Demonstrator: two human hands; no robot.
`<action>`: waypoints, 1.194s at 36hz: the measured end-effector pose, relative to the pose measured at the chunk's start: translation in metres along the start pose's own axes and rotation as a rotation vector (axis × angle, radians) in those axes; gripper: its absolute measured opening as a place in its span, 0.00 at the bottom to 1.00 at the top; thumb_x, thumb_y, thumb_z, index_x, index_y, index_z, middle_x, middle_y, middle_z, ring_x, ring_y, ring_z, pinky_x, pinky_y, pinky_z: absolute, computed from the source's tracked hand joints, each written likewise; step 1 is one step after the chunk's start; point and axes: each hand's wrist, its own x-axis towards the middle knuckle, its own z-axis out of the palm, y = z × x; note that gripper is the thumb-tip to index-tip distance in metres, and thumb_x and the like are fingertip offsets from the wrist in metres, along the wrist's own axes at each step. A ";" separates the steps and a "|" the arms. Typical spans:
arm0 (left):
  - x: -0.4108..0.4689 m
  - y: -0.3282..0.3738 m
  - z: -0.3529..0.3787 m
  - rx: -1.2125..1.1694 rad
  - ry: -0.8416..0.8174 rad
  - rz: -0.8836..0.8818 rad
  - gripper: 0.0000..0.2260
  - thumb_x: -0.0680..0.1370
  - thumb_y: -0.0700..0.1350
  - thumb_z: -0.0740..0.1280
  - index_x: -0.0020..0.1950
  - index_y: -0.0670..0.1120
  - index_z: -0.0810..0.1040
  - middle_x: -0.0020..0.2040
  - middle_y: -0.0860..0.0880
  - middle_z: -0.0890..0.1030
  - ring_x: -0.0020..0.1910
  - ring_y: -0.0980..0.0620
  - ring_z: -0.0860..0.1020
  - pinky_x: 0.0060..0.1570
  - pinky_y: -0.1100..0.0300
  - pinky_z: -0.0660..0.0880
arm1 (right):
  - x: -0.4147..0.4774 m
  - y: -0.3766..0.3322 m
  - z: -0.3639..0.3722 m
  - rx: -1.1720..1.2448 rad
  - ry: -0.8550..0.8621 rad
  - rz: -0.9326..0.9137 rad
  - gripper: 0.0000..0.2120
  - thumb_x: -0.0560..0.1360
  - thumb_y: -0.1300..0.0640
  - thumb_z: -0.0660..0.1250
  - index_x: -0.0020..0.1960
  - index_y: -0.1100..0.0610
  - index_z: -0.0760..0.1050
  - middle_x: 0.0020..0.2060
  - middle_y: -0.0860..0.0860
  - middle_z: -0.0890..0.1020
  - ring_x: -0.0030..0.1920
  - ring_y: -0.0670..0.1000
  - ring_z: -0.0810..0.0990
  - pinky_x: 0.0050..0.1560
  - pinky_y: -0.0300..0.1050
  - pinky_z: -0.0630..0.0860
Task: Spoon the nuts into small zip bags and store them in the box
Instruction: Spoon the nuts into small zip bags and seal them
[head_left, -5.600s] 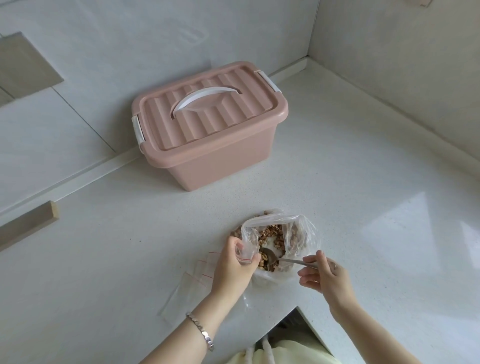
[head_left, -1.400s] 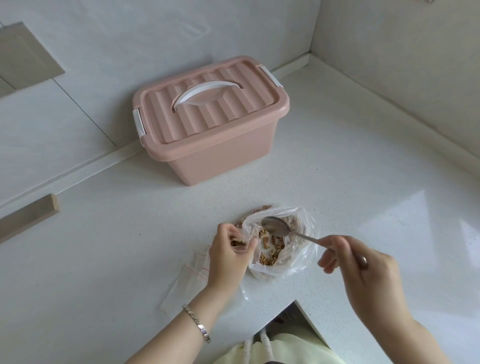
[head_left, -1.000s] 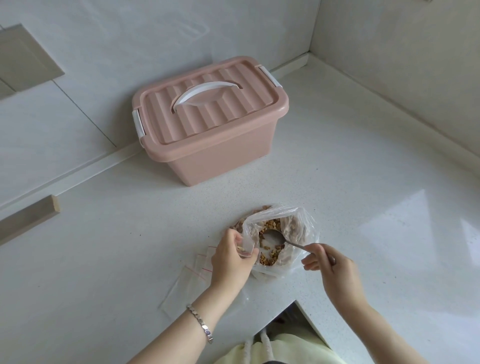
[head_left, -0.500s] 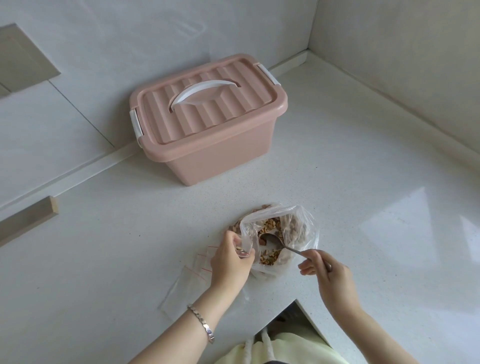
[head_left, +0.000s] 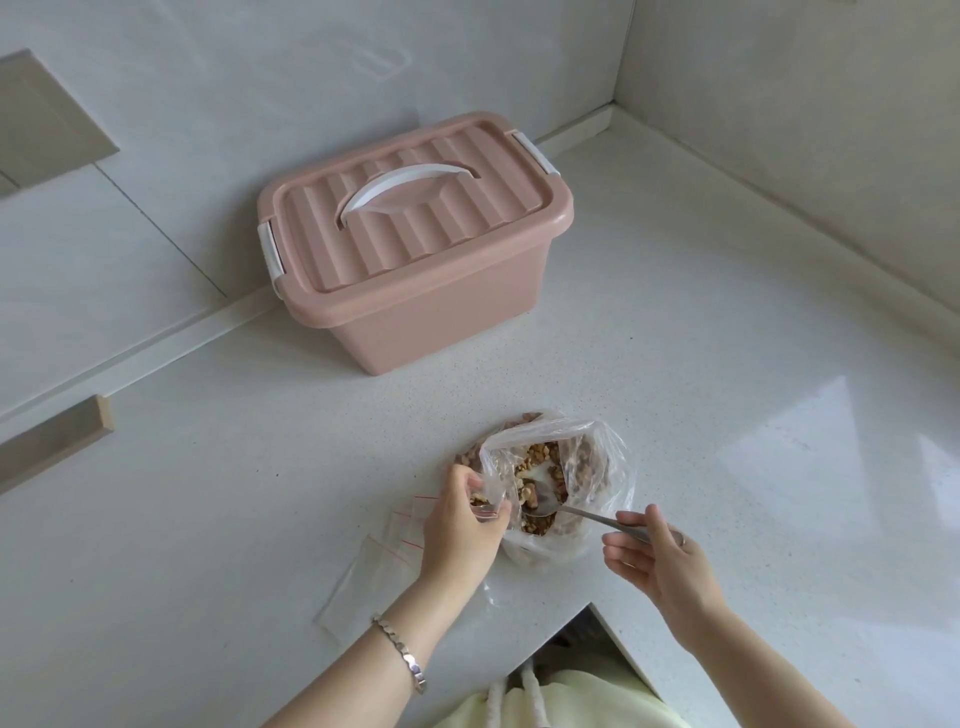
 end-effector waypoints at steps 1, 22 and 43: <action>-0.001 0.000 0.000 -0.006 0.008 0.003 0.11 0.74 0.47 0.69 0.49 0.48 0.67 0.45 0.58 0.73 0.40 0.66 0.72 0.34 0.74 0.68 | -0.001 -0.002 -0.003 0.012 0.004 -0.009 0.17 0.80 0.52 0.54 0.49 0.64 0.75 0.31 0.58 0.83 0.31 0.52 0.82 0.35 0.43 0.81; 0.002 0.011 0.002 0.016 0.073 0.107 0.13 0.72 0.46 0.71 0.47 0.50 0.67 0.43 0.56 0.73 0.42 0.55 0.74 0.45 0.59 0.72 | -0.068 -0.040 0.042 -0.550 -0.109 -0.755 0.22 0.69 0.29 0.56 0.45 0.42 0.80 0.35 0.45 0.84 0.35 0.45 0.82 0.39 0.34 0.77; 0.085 -0.045 -0.083 0.752 0.196 -0.196 0.10 0.73 0.41 0.61 0.53 0.42 0.68 0.52 0.42 0.77 0.54 0.41 0.73 0.53 0.51 0.65 | -0.056 -0.040 0.029 -0.502 0.030 -0.662 0.12 0.76 0.54 0.58 0.41 0.53 0.79 0.33 0.51 0.84 0.33 0.48 0.82 0.40 0.46 0.79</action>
